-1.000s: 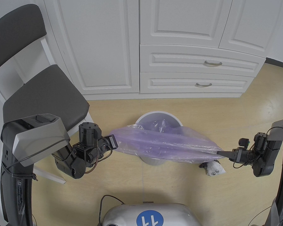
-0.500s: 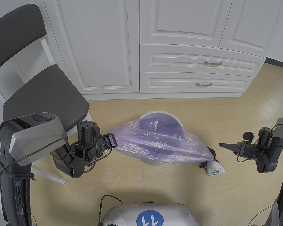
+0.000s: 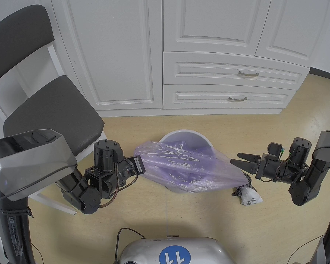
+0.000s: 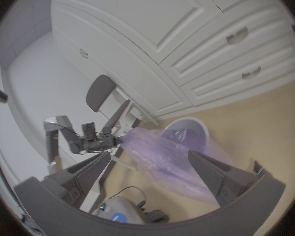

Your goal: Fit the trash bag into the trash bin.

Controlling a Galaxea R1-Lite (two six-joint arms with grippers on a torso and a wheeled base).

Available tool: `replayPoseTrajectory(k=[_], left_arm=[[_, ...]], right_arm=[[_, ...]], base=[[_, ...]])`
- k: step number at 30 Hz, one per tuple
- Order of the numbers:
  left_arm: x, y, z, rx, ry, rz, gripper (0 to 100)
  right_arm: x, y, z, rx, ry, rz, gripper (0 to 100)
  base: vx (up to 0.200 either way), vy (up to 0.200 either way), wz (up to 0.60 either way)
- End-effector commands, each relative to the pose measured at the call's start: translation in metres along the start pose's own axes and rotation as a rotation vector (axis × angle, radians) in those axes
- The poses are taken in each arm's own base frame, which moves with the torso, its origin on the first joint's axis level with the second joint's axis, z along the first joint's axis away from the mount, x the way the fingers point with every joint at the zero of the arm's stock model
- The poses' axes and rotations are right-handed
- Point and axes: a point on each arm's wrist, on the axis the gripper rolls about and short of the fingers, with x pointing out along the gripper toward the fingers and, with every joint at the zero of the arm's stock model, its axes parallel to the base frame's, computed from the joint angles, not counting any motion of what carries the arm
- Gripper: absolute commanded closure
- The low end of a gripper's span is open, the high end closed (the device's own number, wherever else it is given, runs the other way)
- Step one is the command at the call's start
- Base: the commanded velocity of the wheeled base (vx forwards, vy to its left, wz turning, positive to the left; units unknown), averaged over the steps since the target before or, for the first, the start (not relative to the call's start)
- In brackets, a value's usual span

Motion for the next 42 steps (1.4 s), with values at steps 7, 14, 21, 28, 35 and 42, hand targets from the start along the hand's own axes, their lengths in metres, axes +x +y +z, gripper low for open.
replayPoseTrajectory(k=[7, 14, 21, 28, 35, 42], left_arm=[[-0.018, -0.008, -0.009, 0.013, 0.004, 0.041, 100], [-0.013, -0.003, -0.016, 0.014, 0.022, 0.057, 100], [-0.015, -0.005, -0.012, 0.012, 0.012, 0.05, 100], [-0.016, -0.005, -0.016, 0.015, 0.024, 0.052, 100], [-0.012, 0.0, -0.026, 0.019, 0.053, 0.068, 100], [-0.017, 0.004, -0.033, 0.017, 0.027, 0.039, 100]], right_arm=[[0.061, 0.042, -0.034, -0.526, 0.027, -0.183, 0], [0.052, 0.068, -0.075, -0.73, 0.214, -0.195, 0], [0.067, 0.047, -0.089, -0.71, 0.228, -0.218, 0], [0.079, 0.028, -0.089, -0.671, 0.191, -0.253, 0], [0.095, 0.023, -0.072, -0.626, 0.088, -0.266, 100], [0.109, 0.009, -0.059, -0.569, 0.001, -0.303, 100]], base=[[0.0, 0.0, 0.0], [0.0, 0.0, 0.0], [0.0, 0.0, 0.0], [0.0, 0.0, 0.0], [0.0, 0.0, 0.0], [0.0, 0.0, 0.0]])
